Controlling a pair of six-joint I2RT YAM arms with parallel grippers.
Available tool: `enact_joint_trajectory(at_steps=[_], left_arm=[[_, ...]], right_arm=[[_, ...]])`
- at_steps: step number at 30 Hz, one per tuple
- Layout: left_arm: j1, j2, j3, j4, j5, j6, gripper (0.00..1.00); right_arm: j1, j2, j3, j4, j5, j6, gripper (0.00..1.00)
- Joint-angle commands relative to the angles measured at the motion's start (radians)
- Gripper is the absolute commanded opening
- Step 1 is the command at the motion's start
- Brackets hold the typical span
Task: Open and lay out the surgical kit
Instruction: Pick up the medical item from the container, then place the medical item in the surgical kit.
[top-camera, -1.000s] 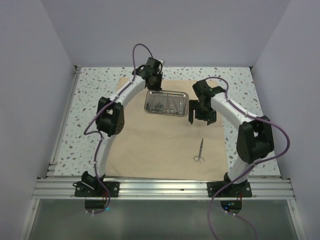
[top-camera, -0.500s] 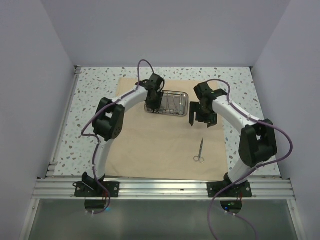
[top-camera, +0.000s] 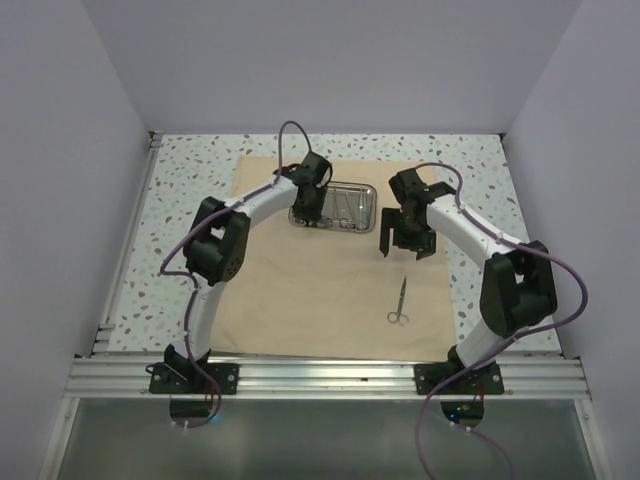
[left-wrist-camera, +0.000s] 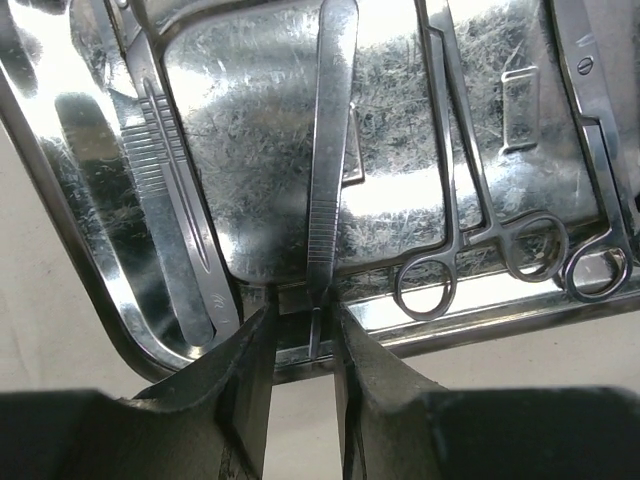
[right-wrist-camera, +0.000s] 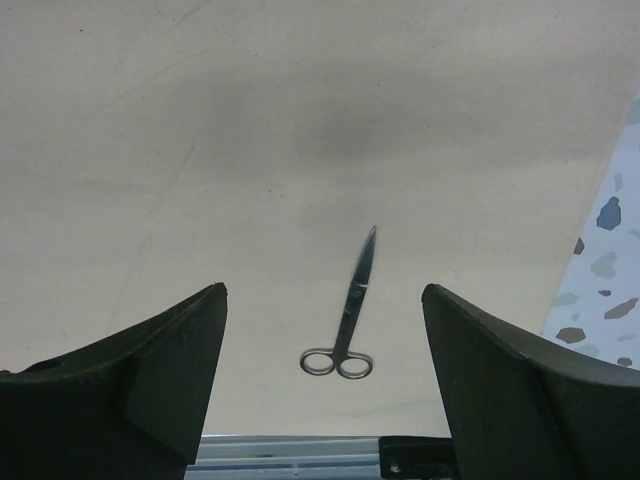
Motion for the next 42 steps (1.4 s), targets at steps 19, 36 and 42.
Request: enact_joint_trajectory(at_steps=[19, 36, 42], left_arm=[[-0.017, -0.047, -0.045, -0.005, 0.011, 0.021, 0.0], [-0.071, -0.69, -0.614, -0.05, -0.079, -0.177, 0.0], [-0.091, -0.908, -0.951, 0.019, -0.07, -0.28, 0.0]], right_arm=[[-0.004, -0.062, -0.022, 0.02, -0.019, 0.009, 0.83], [-0.002, -0.096, 0.042, 0.046, -0.042, 0.029, 0.98], [-0.004, -0.156, -0.022, 0.052, -0.043, 0.025, 0.98]])
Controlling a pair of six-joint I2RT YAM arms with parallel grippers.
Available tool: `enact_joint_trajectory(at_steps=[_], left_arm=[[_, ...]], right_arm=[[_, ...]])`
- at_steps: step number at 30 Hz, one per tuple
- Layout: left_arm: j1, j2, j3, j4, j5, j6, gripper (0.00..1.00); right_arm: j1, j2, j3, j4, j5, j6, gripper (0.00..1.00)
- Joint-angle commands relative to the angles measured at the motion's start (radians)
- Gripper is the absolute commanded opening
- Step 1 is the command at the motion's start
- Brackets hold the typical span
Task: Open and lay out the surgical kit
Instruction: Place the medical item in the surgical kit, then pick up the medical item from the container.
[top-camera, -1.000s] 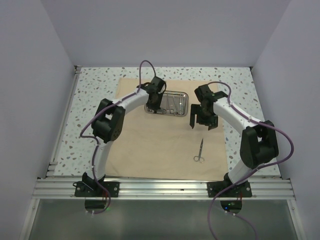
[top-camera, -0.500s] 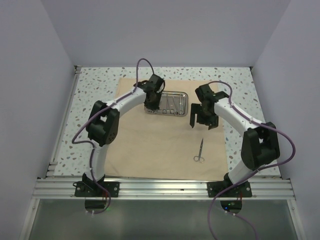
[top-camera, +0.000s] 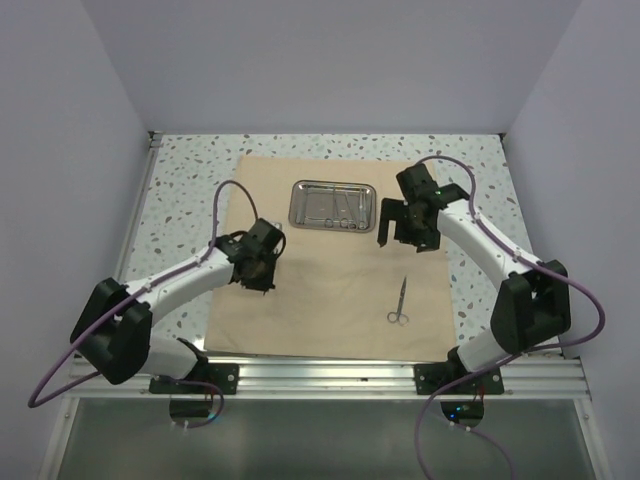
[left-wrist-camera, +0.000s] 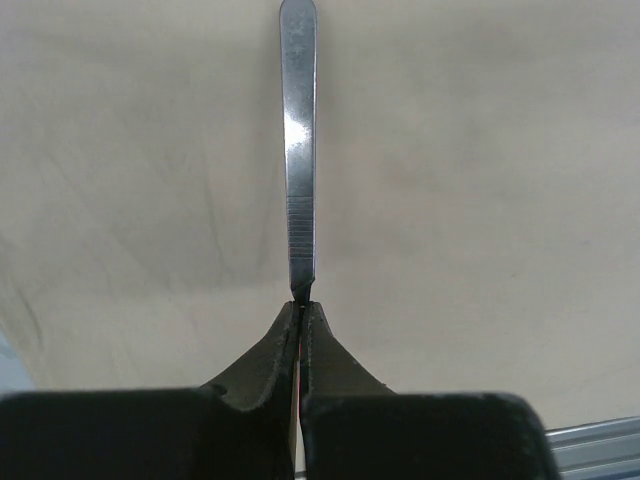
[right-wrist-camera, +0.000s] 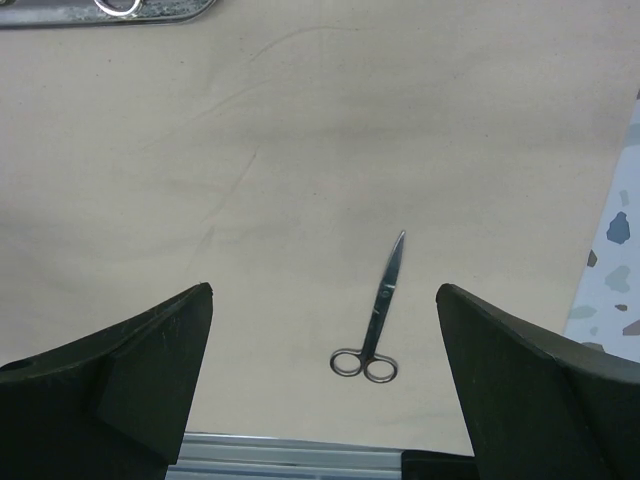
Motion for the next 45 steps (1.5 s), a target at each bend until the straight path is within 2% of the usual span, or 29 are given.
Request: enact_joint_trajectory(at_steps=[1, 6, 8, 9, 11, 12, 15, 18, 20, 26, 29, 30, 31, 33, 34, 37, 45], left_arm=[[-0.011, -0.088, -0.132, 0.056, -0.013, -0.098, 0.0], [-0.017, -0.106, -0.186, 0.062, 0.01, -0.134, 0.0], [-0.02, -0.103, -0.18, 0.03, 0.028, -0.137, 0.2], [-0.019, -0.103, -0.173, 0.015, 0.033, -0.14, 0.44], [-0.02, -0.109, -0.113, -0.043, 0.025, -0.138, 0.58], [-0.022, -0.112, -0.087, -0.057, 0.021, -0.131, 0.89], [-0.02, -0.086, 0.051, -0.079, -0.03, -0.077, 0.95], [-0.016, 0.034, 0.214, -0.054, -0.111, 0.016, 0.95], [0.003, 0.172, 0.341, -0.03, -0.14, 0.061, 0.94], [0.098, 0.533, 0.7, 0.056, -0.101, 0.187, 0.86], [0.147, 0.709, 0.898, 0.064, -0.079, 0.208, 0.78], [0.156, 0.79, 0.95, 0.062, -0.074, 0.221, 0.71], [0.168, 0.831, 1.057, 0.05, -0.067, 0.224, 0.68], [0.174, 0.935, 1.16, 0.045, -0.047, 0.247, 0.6], [0.176, 0.967, 1.259, 0.038, -0.041, 0.253, 0.6], [0.181, 1.05, 1.381, 0.03, -0.028, 0.265, 0.58], [0.196, 1.087, 1.378, 0.084, 0.06, 0.248, 0.51]], right_arm=[[-0.005, -0.072, -0.041, 0.017, -0.014, 0.003, 0.99], [-0.004, -0.104, -0.075, 0.005, -0.002, -0.005, 0.98], [-0.004, -0.112, -0.074, -0.009, 0.01, -0.011, 0.98], [-0.004, -0.115, -0.068, -0.013, 0.015, -0.013, 0.98], [-0.004, -0.119, -0.058, -0.029, 0.033, -0.017, 0.98], [-0.005, -0.119, -0.049, -0.033, 0.039, -0.019, 0.98], [-0.005, -0.124, -0.038, -0.044, 0.056, -0.017, 0.98], [-0.005, -0.121, -0.035, -0.044, 0.067, -0.01, 0.99], [-0.005, -0.113, -0.029, -0.047, 0.07, -0.004, 0.98], [-0.005, -0.095, 0.012, -0.064, 0.096, -0.002, 0.98], [-0.005, -0.061, 0.038, -0.073, 0.108, -0.004, 0.98], [-0.005, -0.04, 0.052, -0.076, 0.113, -0.004, 0.98], [-0.007, -0.032, 0.057, -0.081, 0.115, -0.002, 0.98], [-0.005, -0.01, 0.07, -0.081, 0.119, -0.005, 0.98], [-0.007, 0.012, 0.077, -0.082, 0.131, -0.013, 0.98], [-0.008, 0.068, 0.112, -0.093, 0.154, -0.027, 0.98], [-0.019, 0.2, 0.204, -0.098, 0.142, -0.05, 0.98]])
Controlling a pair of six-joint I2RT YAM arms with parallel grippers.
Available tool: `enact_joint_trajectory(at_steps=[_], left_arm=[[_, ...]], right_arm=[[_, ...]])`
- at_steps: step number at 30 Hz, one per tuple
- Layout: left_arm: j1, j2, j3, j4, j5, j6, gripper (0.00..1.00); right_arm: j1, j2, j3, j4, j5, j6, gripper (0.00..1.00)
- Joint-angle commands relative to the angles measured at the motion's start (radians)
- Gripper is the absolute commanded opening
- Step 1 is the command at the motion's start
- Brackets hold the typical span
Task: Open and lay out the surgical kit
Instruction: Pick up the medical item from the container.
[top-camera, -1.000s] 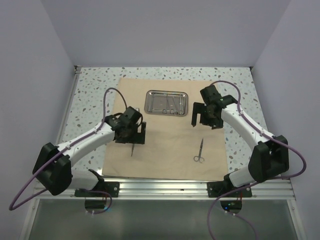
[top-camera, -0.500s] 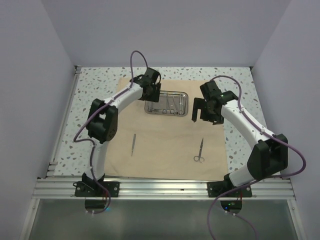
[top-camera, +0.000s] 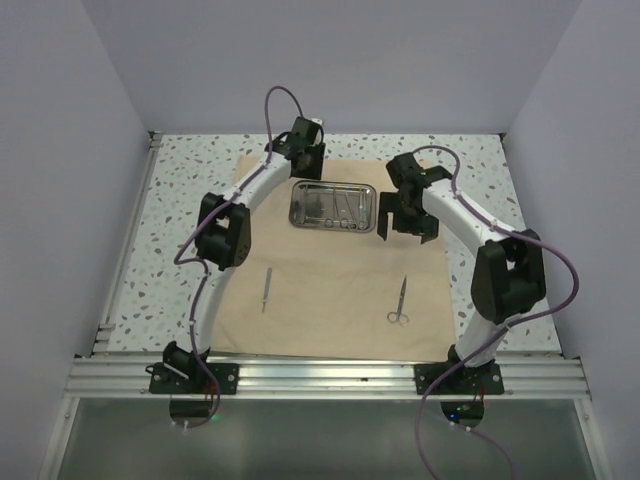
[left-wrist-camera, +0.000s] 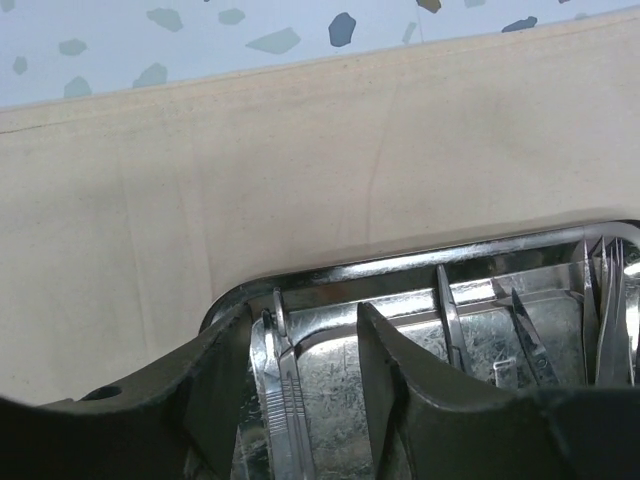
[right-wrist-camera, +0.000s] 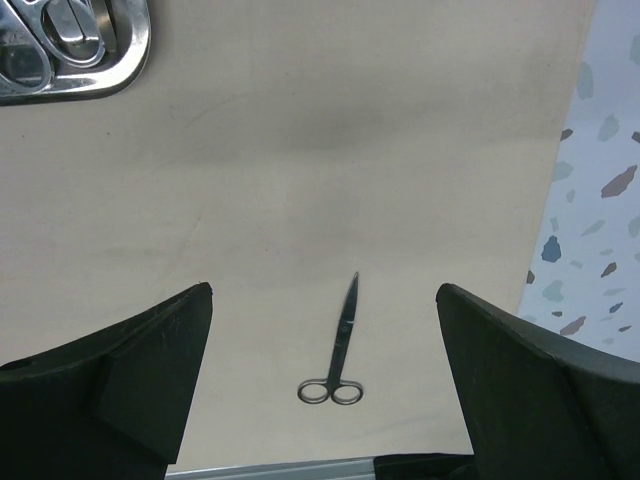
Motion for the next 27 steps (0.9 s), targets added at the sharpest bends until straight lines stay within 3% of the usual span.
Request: enact_joint_trajectory(at_steps=[1, 7, 27], left_arm=[[0.008, 0.015, 0.037, 0.042, 0.052, 0.018, 0.49], [0.002, 0.008, 0.0, 0.043, 0.036, 0.018, 0.42], [-0.008, 0.015, -0.103, 0.042, -0.017, 0.001, 0.41]], right_arm=[[-0.009, 0.046, 0.074, -0.016, 0.02, -0.028, 0.98], [-0.019, 0.104, 0.114, -0.019, 0.01, -0.051, 0.98], [-0.078, 0.089, 0.056, 0.007, -0.042, -0.044, 0.99]])
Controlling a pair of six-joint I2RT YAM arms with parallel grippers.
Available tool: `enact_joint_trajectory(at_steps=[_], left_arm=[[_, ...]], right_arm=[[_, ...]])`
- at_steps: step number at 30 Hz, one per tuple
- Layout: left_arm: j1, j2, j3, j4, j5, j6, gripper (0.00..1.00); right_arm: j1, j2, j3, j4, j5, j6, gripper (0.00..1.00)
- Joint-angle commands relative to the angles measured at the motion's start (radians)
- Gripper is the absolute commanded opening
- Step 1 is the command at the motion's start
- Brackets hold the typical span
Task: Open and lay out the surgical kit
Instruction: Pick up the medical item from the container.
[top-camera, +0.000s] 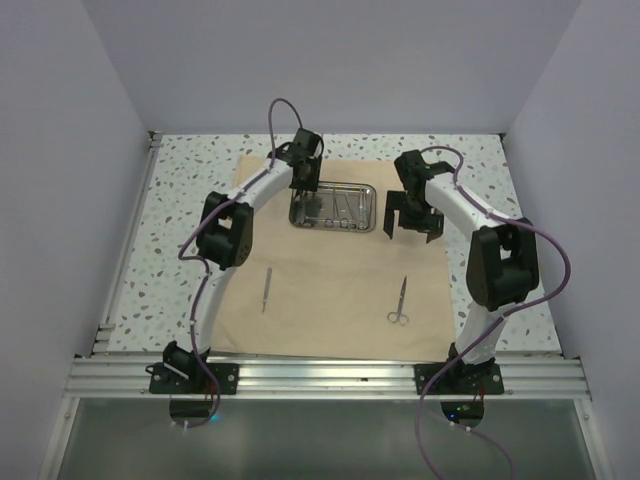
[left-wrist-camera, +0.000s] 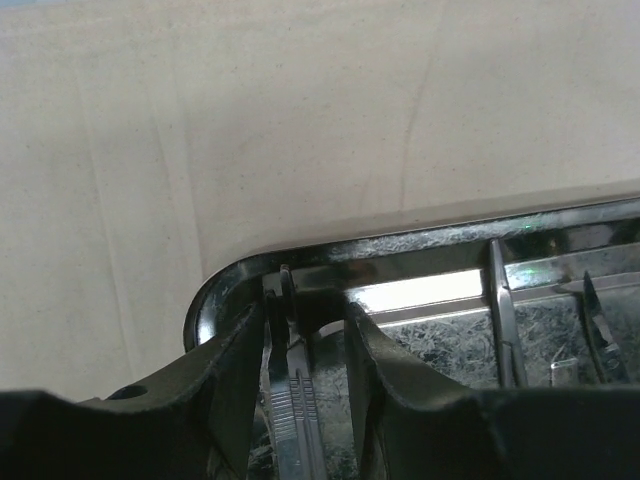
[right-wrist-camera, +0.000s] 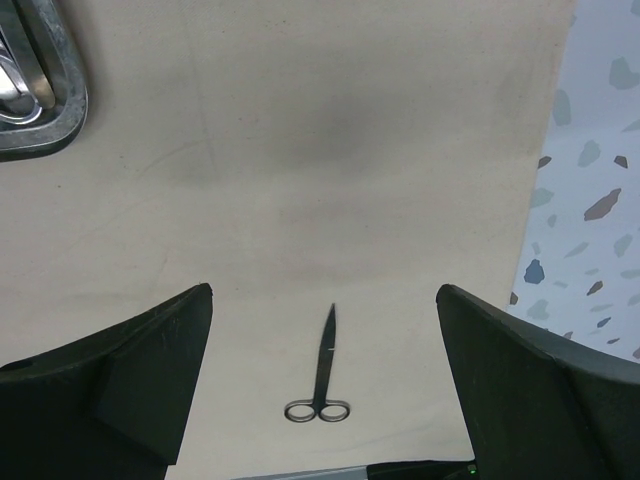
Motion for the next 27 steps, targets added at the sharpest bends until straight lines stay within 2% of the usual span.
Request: enact_joint_trajectory(at_steps=[1, 7, 15, 18, 22, 27], left_arm=[[-0.005, 0.004, -0.039, 0.036, -0.013, 0.004, 0.41], [-0.005, 0.042, -0.029, 0.049, 0.005, -0.001, 0.39], [-0.005, 0.114, 0.044, 0.006, -0.015, -0.005, 0.27], [-0.006, 0.131, 0.048, -0.01, -0.031, -0.001, 0.21], [-0.005, 0.145, 0.044, -0.023, -0.041, 0.002, 0.0], [-0.005, 0.119, 0.024, -0.016, -0.028, 0.006, 0.0]], right_arm=[[-0.001, -0.029, -0.009, 0.012, -0.028, -0.01, 0.98], [0.0, -0.029, -0.012, 0.01, -0.036, -0.01, 0.98], [-0.001, -0.032, -0.012, 0.007, -0.036, -0.01, 0.99], [-0.001, -0.032, -0.01, 0.008, -0.035, -0.01, 0.98], [-0.001, -0.029, -0.009, 0.01, -0.038, -0.01, 0.98], [-0.001, -0.027, -0.009, 0.01, -0.045, -0.007, 0.98]])
